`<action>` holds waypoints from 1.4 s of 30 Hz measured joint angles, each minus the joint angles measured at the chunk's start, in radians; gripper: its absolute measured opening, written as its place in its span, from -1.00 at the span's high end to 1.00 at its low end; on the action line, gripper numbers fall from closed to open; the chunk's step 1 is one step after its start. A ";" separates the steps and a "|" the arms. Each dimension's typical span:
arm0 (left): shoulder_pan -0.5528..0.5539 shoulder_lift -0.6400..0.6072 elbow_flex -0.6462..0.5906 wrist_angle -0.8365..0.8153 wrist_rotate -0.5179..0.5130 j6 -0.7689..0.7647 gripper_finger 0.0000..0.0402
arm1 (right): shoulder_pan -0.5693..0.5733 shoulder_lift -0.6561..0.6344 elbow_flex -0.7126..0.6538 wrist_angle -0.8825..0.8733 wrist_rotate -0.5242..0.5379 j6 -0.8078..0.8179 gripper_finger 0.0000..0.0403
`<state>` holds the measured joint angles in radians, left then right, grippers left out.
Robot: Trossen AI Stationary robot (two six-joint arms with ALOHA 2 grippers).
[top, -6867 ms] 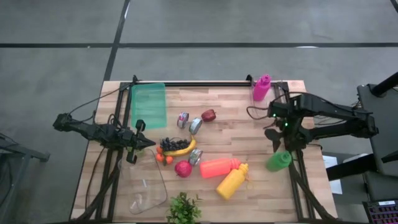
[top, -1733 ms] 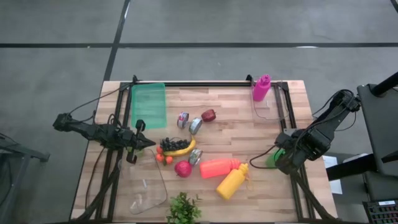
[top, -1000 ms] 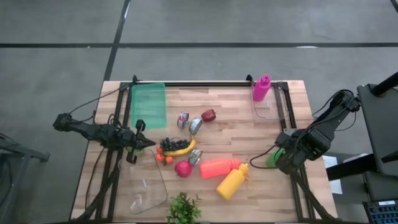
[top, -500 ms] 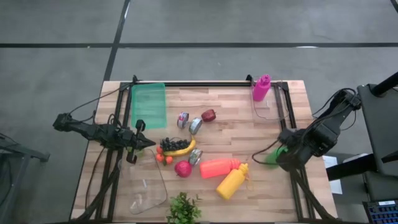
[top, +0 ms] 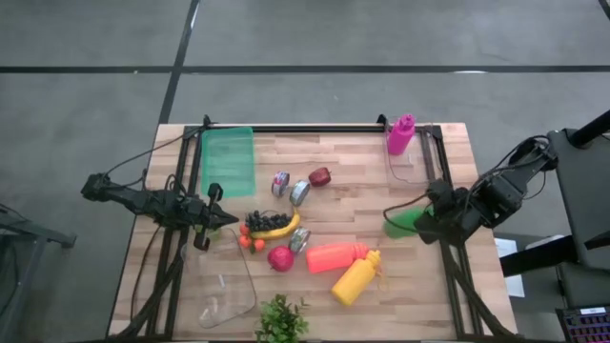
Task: Pick & Place Food Item
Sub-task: Put the green tumbler bottle into the top right transparent bin
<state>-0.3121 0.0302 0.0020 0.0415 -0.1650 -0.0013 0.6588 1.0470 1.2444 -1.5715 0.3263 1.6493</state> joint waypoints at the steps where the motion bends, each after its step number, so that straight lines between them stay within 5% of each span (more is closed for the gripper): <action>1: 0.000 0.000 0.000 0.000 0.000 0.000 1.00 | -0.011 0.000 0.008 0.000 0.025 -0.008 -0.05; 13: 0.000 0.000 0.000 0.000 0.000 0.000 1.00 | -0.131 -0.029 0.123 0.000 0.352 -0.145 -0.05; 29: 0.000 0.000 0.000 0.000 0.000 0.000 1.00 | -0.187 -0.075 0.129 0.001 1.070 -0.353 -0.05; 42: 0.000 0.000 0.000 0.000 0.000 0.000 1.00 | -0.478 -0.080 0.125 0.001 1.193 -0.456 -0.05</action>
<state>-0.3121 0.0301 0.0018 0.0414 -0.1647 -0.0013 0.1811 0.9668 1.3694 -1.5707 1.5198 1.1930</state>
